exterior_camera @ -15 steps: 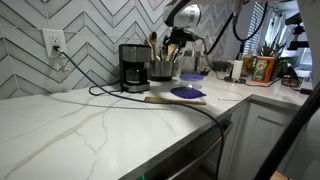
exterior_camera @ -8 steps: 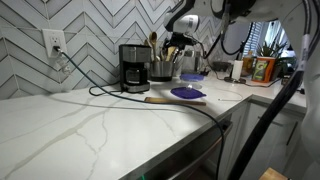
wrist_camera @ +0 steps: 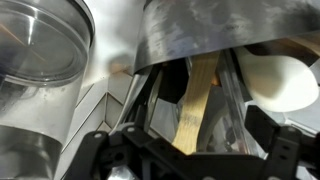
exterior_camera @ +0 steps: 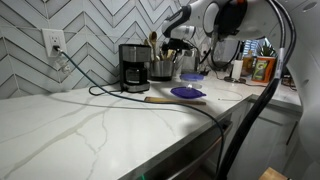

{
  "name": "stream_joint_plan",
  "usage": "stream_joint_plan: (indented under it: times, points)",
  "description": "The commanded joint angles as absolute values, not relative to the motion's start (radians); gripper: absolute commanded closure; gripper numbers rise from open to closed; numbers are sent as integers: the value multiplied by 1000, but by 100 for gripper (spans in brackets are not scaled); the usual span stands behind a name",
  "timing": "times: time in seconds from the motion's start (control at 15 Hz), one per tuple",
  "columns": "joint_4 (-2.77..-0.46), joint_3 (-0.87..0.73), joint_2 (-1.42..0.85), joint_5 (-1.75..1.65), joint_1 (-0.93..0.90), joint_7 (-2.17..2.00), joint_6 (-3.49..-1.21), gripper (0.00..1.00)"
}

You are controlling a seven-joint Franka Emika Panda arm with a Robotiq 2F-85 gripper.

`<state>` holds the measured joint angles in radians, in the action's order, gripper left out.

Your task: Put the wooden spoon on the countertop

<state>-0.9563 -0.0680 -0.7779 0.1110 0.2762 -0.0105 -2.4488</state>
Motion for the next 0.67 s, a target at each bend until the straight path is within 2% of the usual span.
stream_joint_plan:
  times: [0.0, 0.13, 0.47, 0.53, 0.6]
  points:
    - [-842, -37, -866, 139, 306, 21, -2467, 32]
    - [-812, -34, -889, 135, 310, 17, -2470, 51]
    - [-768, -30, -914, 132, 311, 7, -2459, 89]
    - [-763, -28, -915, 132, 309, 3, -2457, 94]
    - [-761, -26, -913, 130, 308, 4, -2455, 93]
